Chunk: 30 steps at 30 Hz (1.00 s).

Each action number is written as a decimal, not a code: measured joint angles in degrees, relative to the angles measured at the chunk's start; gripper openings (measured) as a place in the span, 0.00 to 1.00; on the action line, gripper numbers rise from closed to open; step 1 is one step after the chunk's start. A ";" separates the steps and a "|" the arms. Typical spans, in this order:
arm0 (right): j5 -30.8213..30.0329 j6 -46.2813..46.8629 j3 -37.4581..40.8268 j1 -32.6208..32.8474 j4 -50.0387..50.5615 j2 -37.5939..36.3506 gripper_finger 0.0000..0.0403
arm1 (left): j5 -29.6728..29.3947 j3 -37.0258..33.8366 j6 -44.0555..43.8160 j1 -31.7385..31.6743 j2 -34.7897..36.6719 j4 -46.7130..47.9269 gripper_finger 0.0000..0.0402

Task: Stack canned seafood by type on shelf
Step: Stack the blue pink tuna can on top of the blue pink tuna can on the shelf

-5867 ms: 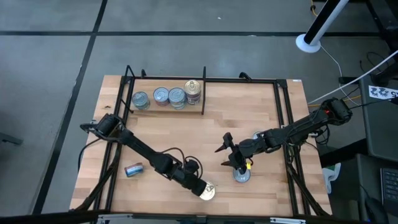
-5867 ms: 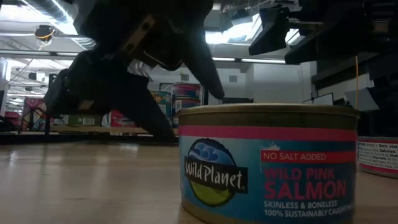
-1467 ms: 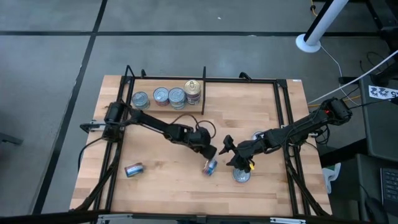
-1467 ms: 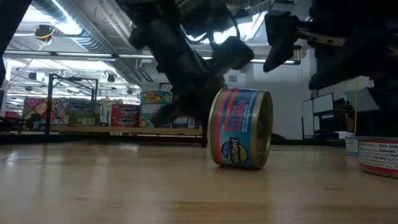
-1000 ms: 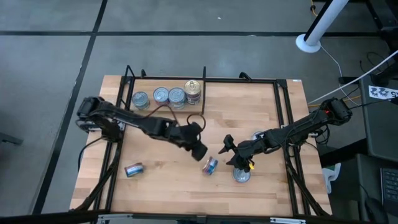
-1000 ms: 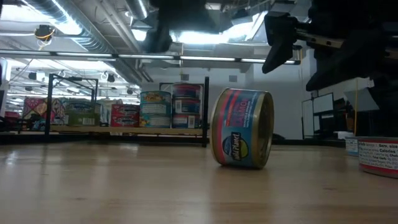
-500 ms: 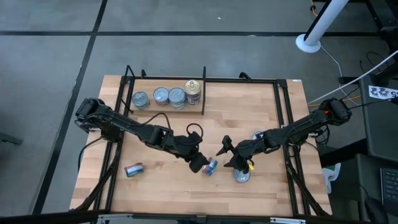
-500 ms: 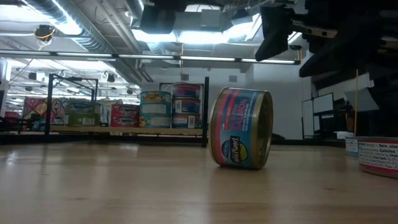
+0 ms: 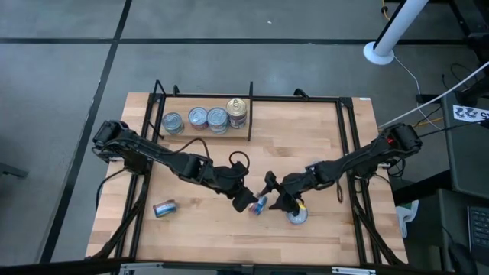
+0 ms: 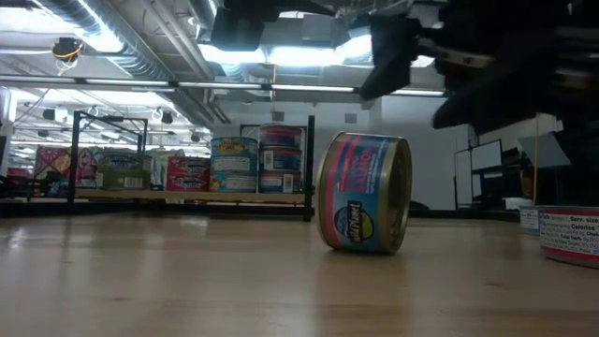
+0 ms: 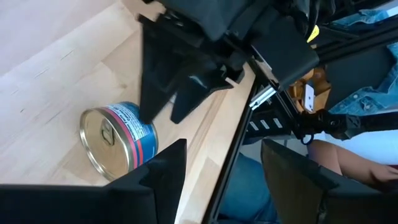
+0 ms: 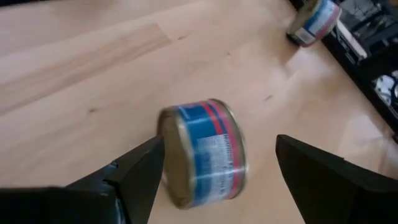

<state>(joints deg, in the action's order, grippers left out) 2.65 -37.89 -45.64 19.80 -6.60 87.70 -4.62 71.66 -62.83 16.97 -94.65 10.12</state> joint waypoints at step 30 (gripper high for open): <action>3.57 0.13 -5.53 -5.74 4.93 10.18 0.74 | -0.05 0.00 2.87 -0.02 0.00 1.78 0.49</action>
<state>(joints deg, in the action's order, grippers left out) 6.21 -37.76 -51.18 14.06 -1.67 97.89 -4.67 71.66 -59.96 16.95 -94.65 11.91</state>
